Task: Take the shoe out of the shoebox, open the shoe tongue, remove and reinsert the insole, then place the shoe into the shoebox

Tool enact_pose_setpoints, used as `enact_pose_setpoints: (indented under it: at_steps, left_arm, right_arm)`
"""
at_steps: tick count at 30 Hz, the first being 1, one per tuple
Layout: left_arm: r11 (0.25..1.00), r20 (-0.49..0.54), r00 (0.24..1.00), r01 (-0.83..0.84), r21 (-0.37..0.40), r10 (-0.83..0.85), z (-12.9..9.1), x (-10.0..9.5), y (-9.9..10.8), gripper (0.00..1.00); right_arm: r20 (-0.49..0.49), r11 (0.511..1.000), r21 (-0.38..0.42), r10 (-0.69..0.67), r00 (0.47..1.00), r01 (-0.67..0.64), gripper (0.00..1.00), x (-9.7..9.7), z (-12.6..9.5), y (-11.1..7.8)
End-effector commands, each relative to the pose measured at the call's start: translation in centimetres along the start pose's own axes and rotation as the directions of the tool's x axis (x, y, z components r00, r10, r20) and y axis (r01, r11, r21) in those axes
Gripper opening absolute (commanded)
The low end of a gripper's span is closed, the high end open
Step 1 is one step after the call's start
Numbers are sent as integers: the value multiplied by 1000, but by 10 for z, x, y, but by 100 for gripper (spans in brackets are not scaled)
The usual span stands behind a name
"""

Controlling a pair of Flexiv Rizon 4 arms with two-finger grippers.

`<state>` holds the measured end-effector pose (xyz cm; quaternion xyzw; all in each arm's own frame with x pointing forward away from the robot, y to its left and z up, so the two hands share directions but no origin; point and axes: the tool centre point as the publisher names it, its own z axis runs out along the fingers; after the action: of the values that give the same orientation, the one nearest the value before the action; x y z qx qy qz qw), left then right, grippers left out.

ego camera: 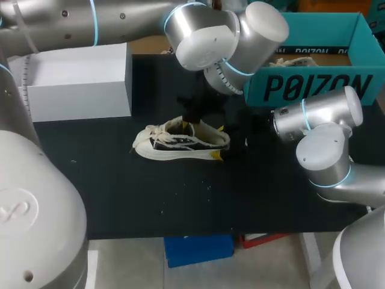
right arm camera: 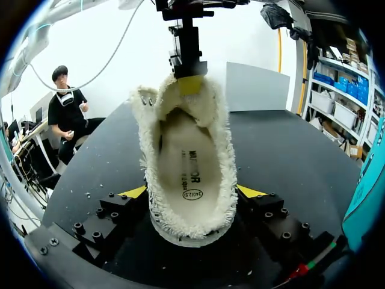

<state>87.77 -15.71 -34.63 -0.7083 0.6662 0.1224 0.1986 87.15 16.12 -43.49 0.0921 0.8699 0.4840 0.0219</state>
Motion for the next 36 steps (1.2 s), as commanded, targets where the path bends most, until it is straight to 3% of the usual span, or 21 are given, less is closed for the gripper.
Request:
enact_pose_setpoints:
  at_steps: [1,16,36]
  left_arm:
    - [1000,-25,1000,9,15,-9,-8,-11,0,0]
    - [996,-114,990,89,32,-85,-16,-35,-6,0]
    - [986,-147,977,164,39,-157,5,-67,5,0]
  right_arm:
    - [2,1000,3,1,1000,-1,0,0,3,0]
    - [2,1000,3,1,1000,-1,0,0,3,0]
    - [2,1000,3,1,1000,-1,0,0,3,0]
